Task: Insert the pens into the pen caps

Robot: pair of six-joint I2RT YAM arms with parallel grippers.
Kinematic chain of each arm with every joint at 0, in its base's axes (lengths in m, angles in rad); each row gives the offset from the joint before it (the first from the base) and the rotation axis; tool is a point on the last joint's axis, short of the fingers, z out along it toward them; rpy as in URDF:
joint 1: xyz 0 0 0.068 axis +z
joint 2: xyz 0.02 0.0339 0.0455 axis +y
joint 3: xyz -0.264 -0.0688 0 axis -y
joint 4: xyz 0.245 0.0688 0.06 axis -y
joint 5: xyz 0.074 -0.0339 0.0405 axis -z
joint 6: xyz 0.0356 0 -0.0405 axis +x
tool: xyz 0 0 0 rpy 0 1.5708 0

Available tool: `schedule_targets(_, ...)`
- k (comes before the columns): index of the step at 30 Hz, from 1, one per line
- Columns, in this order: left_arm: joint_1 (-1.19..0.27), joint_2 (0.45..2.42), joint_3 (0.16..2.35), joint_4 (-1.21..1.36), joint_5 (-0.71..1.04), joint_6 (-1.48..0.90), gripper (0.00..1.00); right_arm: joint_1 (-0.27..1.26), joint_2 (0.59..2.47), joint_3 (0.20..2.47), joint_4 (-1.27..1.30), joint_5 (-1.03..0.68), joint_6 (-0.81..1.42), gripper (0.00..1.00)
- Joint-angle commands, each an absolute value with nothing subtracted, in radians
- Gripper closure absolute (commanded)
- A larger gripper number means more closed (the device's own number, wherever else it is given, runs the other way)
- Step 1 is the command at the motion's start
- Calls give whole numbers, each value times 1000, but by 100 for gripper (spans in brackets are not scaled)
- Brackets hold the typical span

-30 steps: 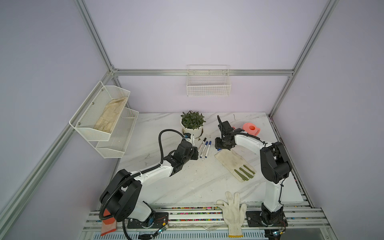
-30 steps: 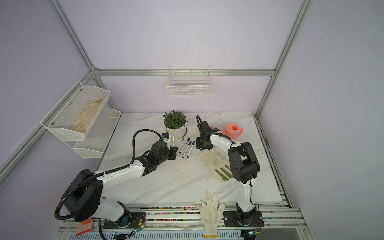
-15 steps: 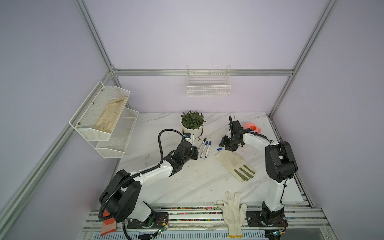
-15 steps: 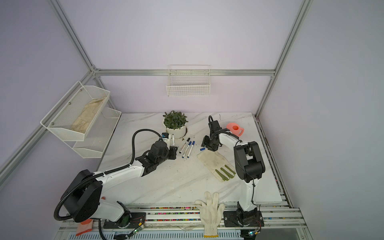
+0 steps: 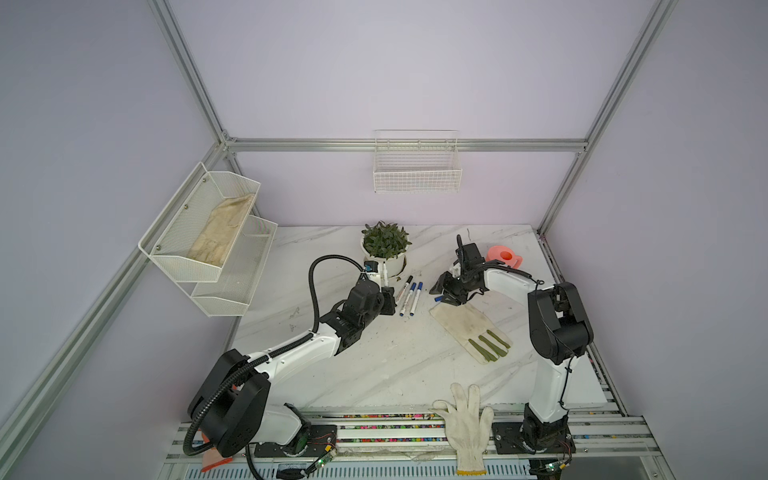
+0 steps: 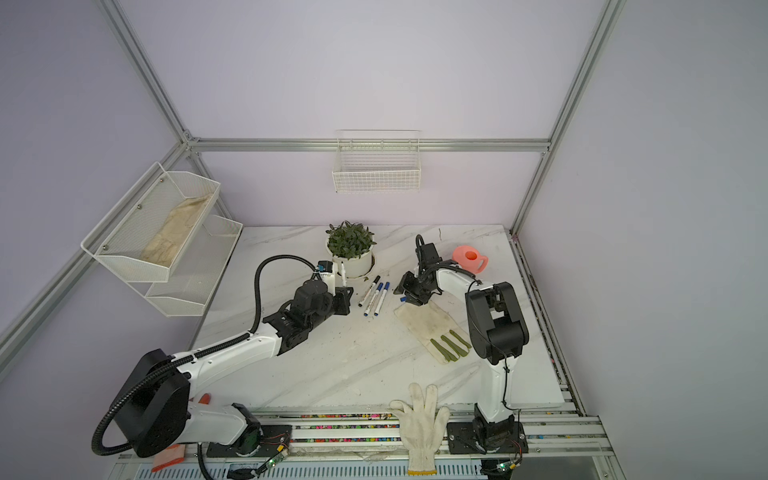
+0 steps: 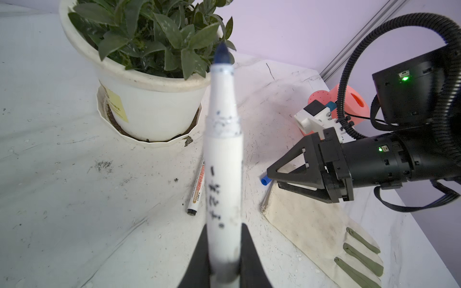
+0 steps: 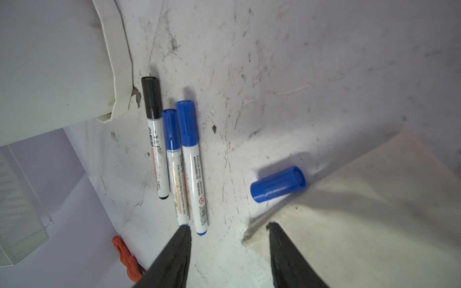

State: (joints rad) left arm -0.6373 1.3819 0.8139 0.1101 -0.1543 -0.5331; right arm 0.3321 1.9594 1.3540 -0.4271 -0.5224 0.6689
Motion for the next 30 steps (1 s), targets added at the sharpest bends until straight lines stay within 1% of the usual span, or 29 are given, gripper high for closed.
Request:
schedule_targets(1,-642,1343,774,135,-170,-509,100,334,1983,1338,-407,-542,709,48)
schedule_targets(8,-641,1321,750,140,-185,-506,100,333,1991,1343,-413,-476,721,48)
schedule_targets(12,-641,1307,733,158,-193,-510,100,334,2013,1393,-480,-366,671,48)
schedule_targets(21,-641,1291,706,172,-211,-511,100,343,2085,1491,-562,-260,602,49)
schedule_targets(30,-642,1286,685,186,-226,-506,100,437,2159,1614,-682,-139,464,53)
